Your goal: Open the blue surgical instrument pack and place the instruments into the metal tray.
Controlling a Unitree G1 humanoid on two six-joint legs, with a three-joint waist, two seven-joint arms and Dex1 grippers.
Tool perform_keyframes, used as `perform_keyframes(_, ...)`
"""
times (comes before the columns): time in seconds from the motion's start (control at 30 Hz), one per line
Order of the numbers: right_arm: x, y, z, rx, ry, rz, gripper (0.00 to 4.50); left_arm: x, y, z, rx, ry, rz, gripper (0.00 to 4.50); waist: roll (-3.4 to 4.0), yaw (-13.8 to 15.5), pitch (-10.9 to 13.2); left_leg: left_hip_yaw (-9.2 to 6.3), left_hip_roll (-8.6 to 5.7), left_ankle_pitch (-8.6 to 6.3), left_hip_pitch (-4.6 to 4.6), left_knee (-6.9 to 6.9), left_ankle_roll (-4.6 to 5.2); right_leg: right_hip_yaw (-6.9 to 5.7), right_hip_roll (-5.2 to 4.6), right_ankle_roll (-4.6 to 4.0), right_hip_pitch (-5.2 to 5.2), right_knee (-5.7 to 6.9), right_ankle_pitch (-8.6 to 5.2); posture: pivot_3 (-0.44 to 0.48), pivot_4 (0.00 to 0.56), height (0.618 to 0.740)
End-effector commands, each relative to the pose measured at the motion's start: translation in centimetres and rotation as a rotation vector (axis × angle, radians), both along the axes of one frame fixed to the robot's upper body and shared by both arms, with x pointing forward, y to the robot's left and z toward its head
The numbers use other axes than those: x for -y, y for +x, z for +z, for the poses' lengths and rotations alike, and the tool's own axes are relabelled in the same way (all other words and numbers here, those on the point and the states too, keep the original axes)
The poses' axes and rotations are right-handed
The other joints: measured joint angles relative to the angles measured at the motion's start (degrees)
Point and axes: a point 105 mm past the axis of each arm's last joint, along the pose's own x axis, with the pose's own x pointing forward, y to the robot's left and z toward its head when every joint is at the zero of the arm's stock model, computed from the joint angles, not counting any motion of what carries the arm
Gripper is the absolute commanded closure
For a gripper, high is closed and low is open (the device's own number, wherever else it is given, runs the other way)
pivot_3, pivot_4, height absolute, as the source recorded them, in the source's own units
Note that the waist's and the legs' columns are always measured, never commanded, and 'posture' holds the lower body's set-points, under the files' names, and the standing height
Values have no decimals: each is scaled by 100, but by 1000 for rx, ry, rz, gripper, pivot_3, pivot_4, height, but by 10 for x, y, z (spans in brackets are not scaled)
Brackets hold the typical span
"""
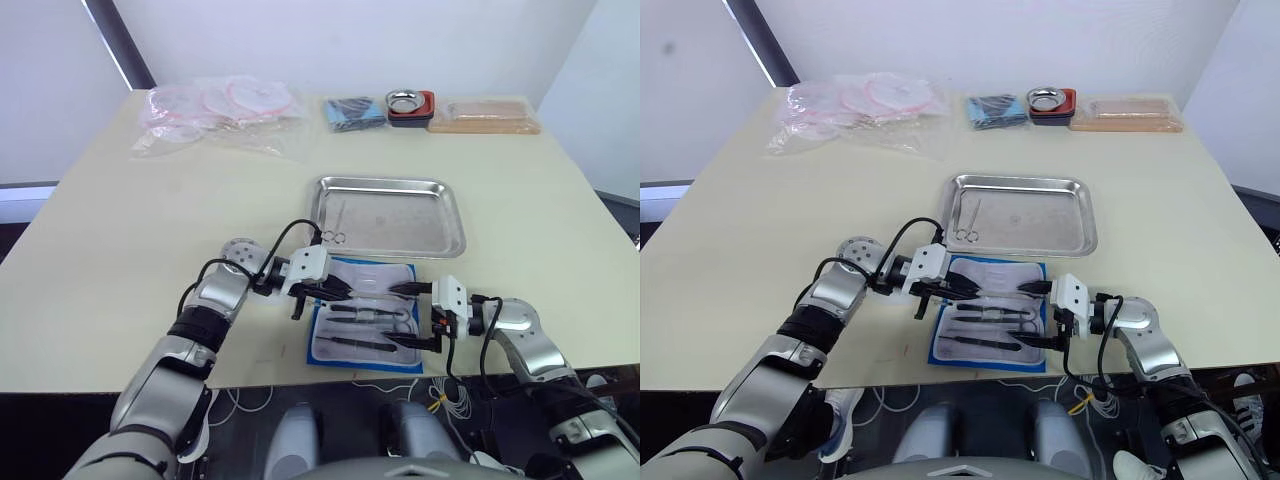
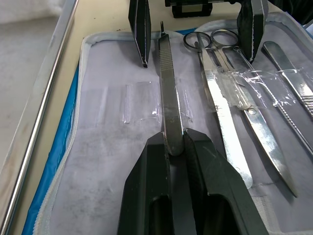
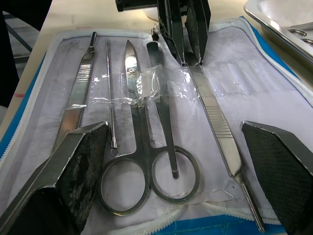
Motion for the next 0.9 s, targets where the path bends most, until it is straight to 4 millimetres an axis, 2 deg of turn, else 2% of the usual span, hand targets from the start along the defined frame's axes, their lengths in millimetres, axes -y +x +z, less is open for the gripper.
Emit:
perform_keyframes(0.03,9,-23,-55,-213,-126,-27,0,-1,0,13,29,57,-38,4447,1,-5,0,0,0,0,0,0,0,0,0,3,0,0,-2,0,150,740)
perform_keyframes(0.3,9,-24,-55,-215,-125,-27,0,-5,3,31,55,115,-32,4447,1,-7,1,-1,1,0,-1,-1,0,0,1,2,0,0,-2,0,150,740)
perform_keyframes(0.9,5,-24,-57,-218,-122,-20,0,-40,-1,54,39,267,20,4447,9,-25,9,-1,7,0,0,-4,0,2,8,1,-4,0,-5,0,150,740)
